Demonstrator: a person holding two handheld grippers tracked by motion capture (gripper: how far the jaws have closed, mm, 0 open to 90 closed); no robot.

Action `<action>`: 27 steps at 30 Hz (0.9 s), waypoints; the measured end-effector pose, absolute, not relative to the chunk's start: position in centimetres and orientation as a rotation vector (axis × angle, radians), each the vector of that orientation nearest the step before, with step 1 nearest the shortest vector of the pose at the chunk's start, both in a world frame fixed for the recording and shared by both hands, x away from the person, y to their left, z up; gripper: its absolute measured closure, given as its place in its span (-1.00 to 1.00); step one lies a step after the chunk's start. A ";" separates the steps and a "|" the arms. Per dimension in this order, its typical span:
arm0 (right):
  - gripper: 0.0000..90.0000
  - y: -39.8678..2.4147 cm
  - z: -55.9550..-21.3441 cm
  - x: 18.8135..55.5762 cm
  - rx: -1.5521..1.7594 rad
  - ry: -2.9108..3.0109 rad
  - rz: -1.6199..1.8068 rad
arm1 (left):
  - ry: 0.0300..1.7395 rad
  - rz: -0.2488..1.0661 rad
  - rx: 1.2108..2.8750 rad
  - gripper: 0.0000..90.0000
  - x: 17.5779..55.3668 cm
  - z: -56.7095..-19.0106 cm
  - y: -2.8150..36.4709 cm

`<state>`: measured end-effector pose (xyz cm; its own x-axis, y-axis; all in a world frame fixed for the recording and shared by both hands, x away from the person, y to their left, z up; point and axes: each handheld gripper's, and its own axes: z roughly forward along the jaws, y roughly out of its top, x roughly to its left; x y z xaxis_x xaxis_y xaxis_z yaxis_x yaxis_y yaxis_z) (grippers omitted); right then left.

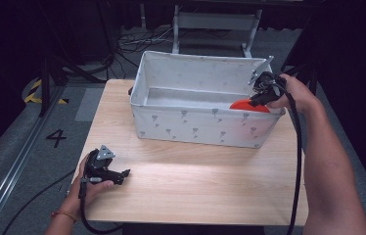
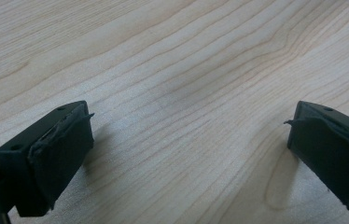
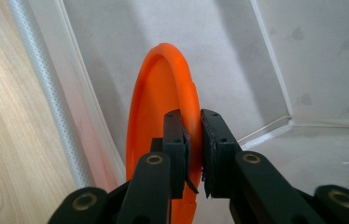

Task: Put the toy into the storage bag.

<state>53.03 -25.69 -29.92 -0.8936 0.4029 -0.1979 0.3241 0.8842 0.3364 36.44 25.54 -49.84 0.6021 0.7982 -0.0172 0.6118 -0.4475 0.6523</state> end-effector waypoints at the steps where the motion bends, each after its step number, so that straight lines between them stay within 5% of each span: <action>1: 0.81 -25.6 -30.0 53.1 0.553 2.798 0.423 | 1.109 0.390 2.208 -0.99 36.4 -49.8 25.5; 11: 0.78 -25.8 -30.9 53.4 0.592 2.828 0.342 | 1.110 0.388 2.208 -0.99 36.4 -49.8 25.5; 27: 0.48 -26.9 -30.3 52.7 0.652 2.791 0.392 | 1.107 0.392 2.210 -0.99 36.4 -49.8 25.6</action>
<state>52.74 -26.88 -30.27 -0.8691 0.4618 -0.1772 0.3951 0.8637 0.3129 36.44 25.55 -49.83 0.6030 0.7976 -0.0145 0.6106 -0.4498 0.6518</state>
